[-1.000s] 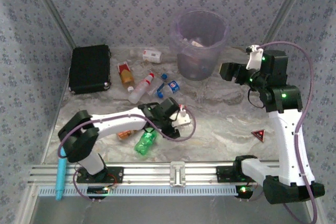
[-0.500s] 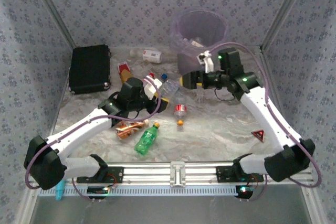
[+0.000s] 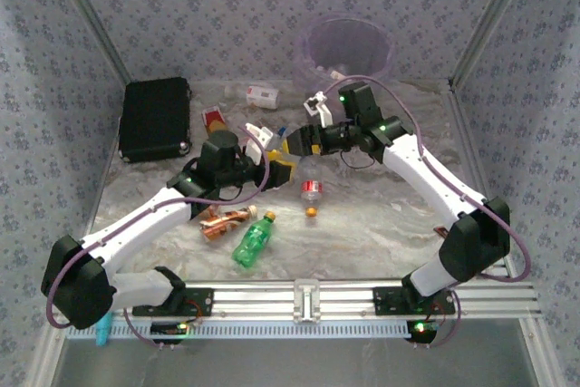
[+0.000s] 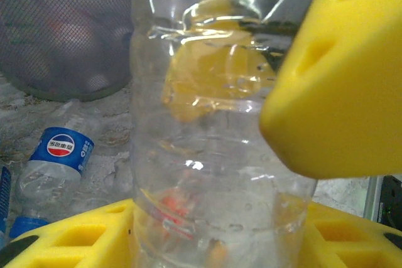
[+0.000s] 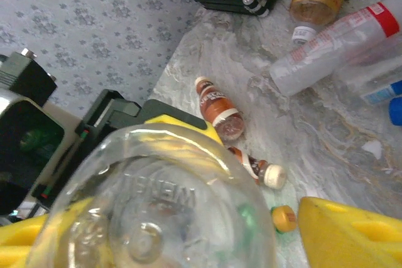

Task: Put the plastic bottles in the bin

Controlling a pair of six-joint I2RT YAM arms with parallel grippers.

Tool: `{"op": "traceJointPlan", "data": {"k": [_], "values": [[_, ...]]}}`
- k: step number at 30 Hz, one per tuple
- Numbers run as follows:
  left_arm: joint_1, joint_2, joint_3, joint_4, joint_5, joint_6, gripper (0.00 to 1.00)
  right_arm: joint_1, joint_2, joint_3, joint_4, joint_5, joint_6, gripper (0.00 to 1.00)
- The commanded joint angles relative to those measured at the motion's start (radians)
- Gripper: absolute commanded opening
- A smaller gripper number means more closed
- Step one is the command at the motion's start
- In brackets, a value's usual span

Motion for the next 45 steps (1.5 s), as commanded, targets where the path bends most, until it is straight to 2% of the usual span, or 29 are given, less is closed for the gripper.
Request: {"op": "traceJointPlan", "data": {"k": [1,5,8,12,18,22,29,33,37,39,45], "values": [[0.001,-0.004,0.0,0.078,0.037,-0.005,0.53,0.003,0.022,0.033,0.028,-0.014,0.02,0.73],[0.001,-0.003,0.006,0.07,0.03,0.001,0.54,0.001,0.033,0.051,0.02,-0.004,0.02,0.64],[0.001,-0.011,0.028,0.025,-0.007,0.008,0.59,0.0,0.038,0.088,-0.007,0.003,0.011,0.58],[0.001,-0.024,0.083,-0.075,-0.064,0.018,0.78,-0.014,0.051,0.163,-0.071,0.011,-0.021,0.53],[0.001,-0.065,0.081,-0.145,-0.094,0.029,0.91,-0.082,0.095,0.318,-0.164,0.038,-0.068,0.51],[0.002,-0.091,0.077,-0.287,-0.152,0.058,0.91,-0.142,0.132,0.494,-0.229,0.108,-0.112,0.51],[0.002,-0.115,0.067,-0.546,-0.261,0.046,0.89,-0.212,0.262,0.838,-0.315,0.363,-0.154,0.5],[0.001,-0.11,0.074,-0.685,-0.297,0.044,0.89,-0.24,0.424,1.106,-0.412,0.498,-0.184,0.49],[-0.003,-0.113,0.049,-0.713,-0.26,0.016,0.88,-0.286,0.6,1.349,-0.493,0.54,-0.161,0.48],[-0.006,-0.109,0.041,-0.738,-0.252,0.004,0.87,-0.302,0.641,1.371,-0.496,0.552,-0.151,0.47],[-0.009,-0.084,0.037,-0.828,-0.217,-0.018,0.87,-0.327,0.672,1.276,-0.489,0.569,-0.172,0.46]]}}
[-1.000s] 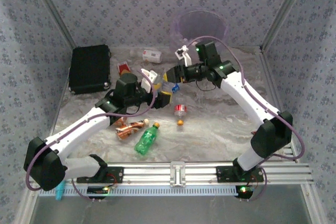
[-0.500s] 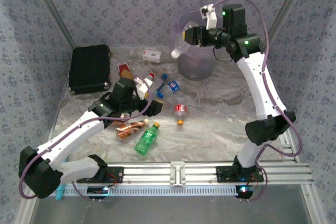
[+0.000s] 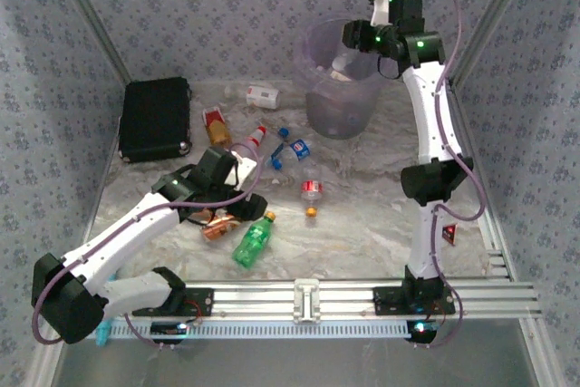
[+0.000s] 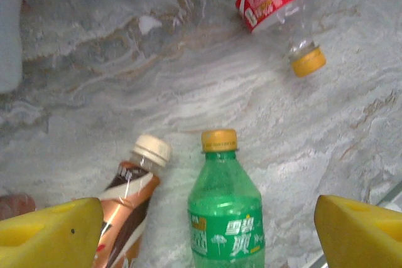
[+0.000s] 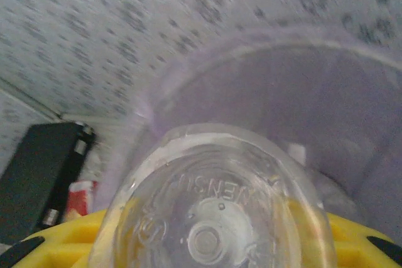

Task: Put the plastic bottles in the bin

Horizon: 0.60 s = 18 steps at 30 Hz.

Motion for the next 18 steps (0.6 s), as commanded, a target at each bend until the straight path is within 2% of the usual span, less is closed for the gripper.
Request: {"op": "traceJointPlan", "data": {"k": [1,14,18], "values": [[-0.009,0.014,-0.012,-0.081,0.04,-0.028,0.87,0.002,0.005,-0.026,-0.044,0.041,-0.031,0.46],[-0.076,0.06,-0.039,-0.106,0.072,-0.034,0.87,0.004,0.137,-0.055,-0.176,-0.056,-0.116,0.46],[-0.088,0.08,-0.057,-0.085,0.071,-0.037,0.89,0.004,0.164,-0.057,-0.184,-0.075,-0.118,0.52]]}}
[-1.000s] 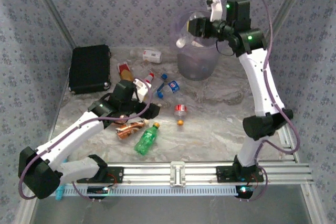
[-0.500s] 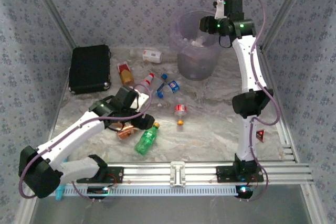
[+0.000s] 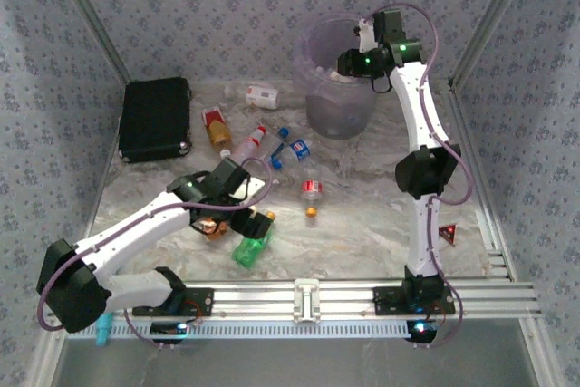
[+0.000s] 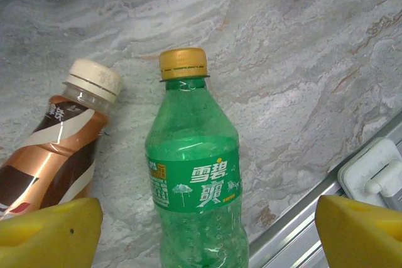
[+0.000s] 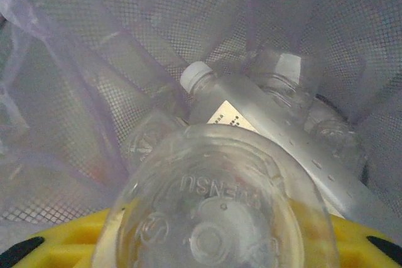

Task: Put the plastic bottles in the bin

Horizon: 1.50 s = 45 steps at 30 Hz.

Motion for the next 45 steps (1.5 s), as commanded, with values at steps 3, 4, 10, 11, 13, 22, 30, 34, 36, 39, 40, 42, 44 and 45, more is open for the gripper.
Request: {"op": "traceJointPlan", "data": {"k": [3,4,10,11,13,22,30,34,36,39,40,42,44,45], "values": [[-0.016,0.03,-0.031,0.002,0.018,-0.009,0.9,0.002,0.059,-0.007,-0.07,-0.051,-0.012,0.65],[-0.016,0.035,-0.033,0.008,0.021,-0.009,0.91,0.002,0.056,-0.004,-0.068,-0.052,-0.012,0.68],[-0.017,0.059,-0.034,0.018,0.026,-0.006,0.93,-0.003,0.044,0.018,-0.056,-0.039,-0.008,0.8],[-0.019,0.062,-0.034,0.016,0.026,-0.008,0.93,-0.004,0.04,0.026,-0.054,-0.039,-0.008,0.82],[-0.019,0.063,-0.036,0.015,0.029,-0.01,0.93,-0.004,0.023,0.04,-0.041,-0.039,-0.008,0.83],[-0.031,0.07,-0.055,0.013,0.041,-0.034,0.95,-0.045,-0.113,0.092,0.095,-0.127,0.065,0.88],[-0.069,0.073,-0.093,0.012,0.035,-0.087,0.95,-0.054,-0.321,-0.039,0.118,-0.133,0.059,0.89],[-0.095,0.077,-0.1,-0.011,0.027,-0.138,0.94,-0.048,-0.443,-0.189,0.144,-0.145,0.05,0.89],[-0.107,0.074,-0.104,-0.039,0.018,-0.171,0.94,-0.042,-0.49,-0.248,0.142,-0.137,0.038,0.89],[-0.128,0.049,-0.123,-0.038,-0.004,-0.209,0.92,-0.031,-0.586,-0.39,0.171,-0.13,0.027,0.89],[-0.127,0.048,-0.133,-0.026,-0.007,-0.217,0.91,-0.027,-0.621,-0.449,0.19,-0.128,0.026,0.89],[-0.129,0.059,-0.145,-0.007,-0.024,-0.232,0.88,-0.019,-0.682,-0.554,0.226,-0.125,0.032,0.89],[-0.13,0.085,-0.141,-0.011,-0.041,-0.238,0.86,-0.014,-0.74,-0.652,0.25,-0.123,0.032,0.89],[-0.13,0.097,-0.14,-0.01,-0.045,-0.239,0.85,-0.013,-0.761,-0.693,0.262,-0.126,0.034,0.89]]}}
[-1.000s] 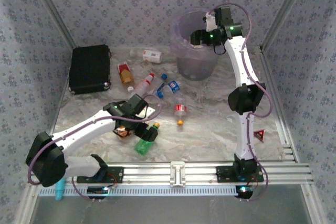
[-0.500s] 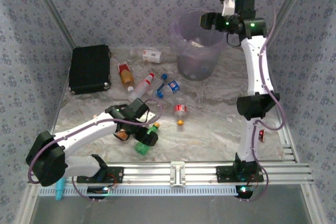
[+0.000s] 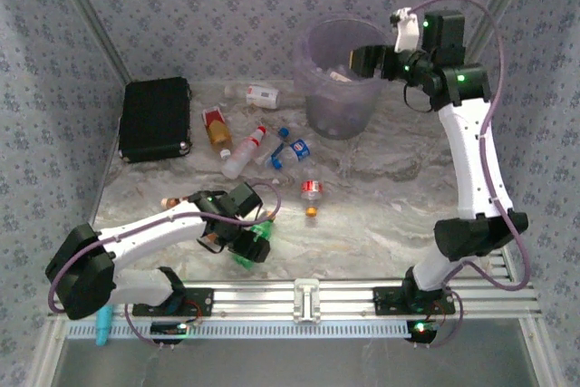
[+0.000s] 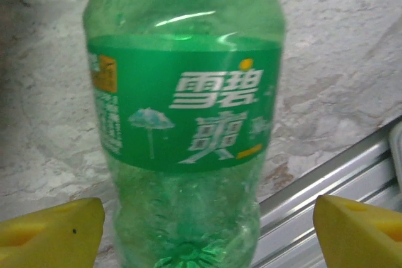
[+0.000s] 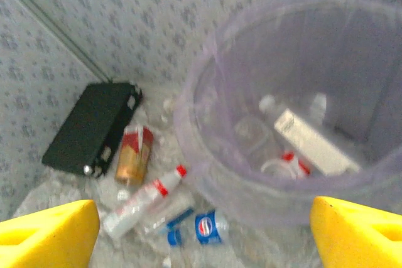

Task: Put the plastic bottles in the bin

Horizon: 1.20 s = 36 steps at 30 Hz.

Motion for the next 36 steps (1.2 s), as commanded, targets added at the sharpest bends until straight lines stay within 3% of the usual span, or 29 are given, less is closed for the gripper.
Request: {"op": "traceJointPlan", "data": {"k": [1,7,16,22,27,36], "values": [[-0.01,0.034,-0.002,-0.005,-0.033,-0.032,0.84,0.011,-0.092,-0.123,0.069,-0.008,0.003,0.88],[-0.013,0.08,-0.011,0.002,-0.058,-0.031,0.74,0.019,-0.179,-0.337,0.133,-0.015,0.043,0.88],[-0.012,0.034,0.021,-0.001,-0.049,-0.034,0.56,0.02,-0.249,-0.464,0.146,-0.045,0.093,0.88],[0.026,-0.021,0.082,0.005,-0.054,-0.022,0.54,0.047,-0.304,-0.571,0.138,-0.241,0.151,0.86],[0.13,-0.067,0.169,0.116,-0.055,0.031,0.54,0.14,-0.307,-0.624,0.137,-0.287,0.172,0.86],[0.25,-0.041,0.279,0.389,0.128,0.148,0.54,0.313,-0.17,-0.667,0.397,-0.372,0.298,0.85]]}}
